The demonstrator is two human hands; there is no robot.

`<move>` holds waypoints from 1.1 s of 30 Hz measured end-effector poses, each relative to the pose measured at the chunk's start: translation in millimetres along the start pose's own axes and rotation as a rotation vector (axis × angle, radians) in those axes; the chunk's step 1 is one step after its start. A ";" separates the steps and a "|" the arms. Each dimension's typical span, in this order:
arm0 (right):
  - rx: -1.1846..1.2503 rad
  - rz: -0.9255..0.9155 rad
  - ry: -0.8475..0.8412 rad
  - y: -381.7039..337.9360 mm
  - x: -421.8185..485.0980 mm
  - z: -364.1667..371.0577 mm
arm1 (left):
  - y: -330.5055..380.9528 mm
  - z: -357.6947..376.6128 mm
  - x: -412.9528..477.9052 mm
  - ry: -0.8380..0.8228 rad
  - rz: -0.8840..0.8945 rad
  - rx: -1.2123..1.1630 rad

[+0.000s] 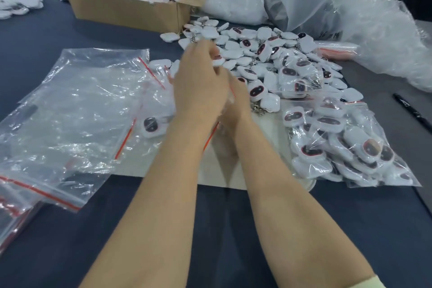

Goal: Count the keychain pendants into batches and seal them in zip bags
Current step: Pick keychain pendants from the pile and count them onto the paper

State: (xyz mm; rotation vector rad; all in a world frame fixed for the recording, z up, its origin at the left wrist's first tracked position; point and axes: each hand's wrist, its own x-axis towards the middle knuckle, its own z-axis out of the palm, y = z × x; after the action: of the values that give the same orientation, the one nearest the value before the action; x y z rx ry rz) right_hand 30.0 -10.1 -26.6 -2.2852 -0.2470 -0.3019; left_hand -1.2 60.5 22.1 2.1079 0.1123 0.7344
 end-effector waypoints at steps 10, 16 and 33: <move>1.544 0.506 0.339 10.1 13.4 -44.5 | -25.4 48.4 -36.7 -0.304 -0.072 0.148; 1.217 0.451 0.286 8.0 13.9 -40.0 | -31.8 42.3 -29.3 -0.324 -0.031 0.301; 1.085 0.481 0.113 21.6 13.5 -17.4 | -33.6 48.2 -31.9 -0.321 -0.068 0.461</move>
State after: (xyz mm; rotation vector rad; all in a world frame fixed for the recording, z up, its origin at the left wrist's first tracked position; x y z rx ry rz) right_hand 46.3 -36.2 -26.5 -1.1880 0.1784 -0.0133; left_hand 4.8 35.8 -39.8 2.6180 0.1908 0.3397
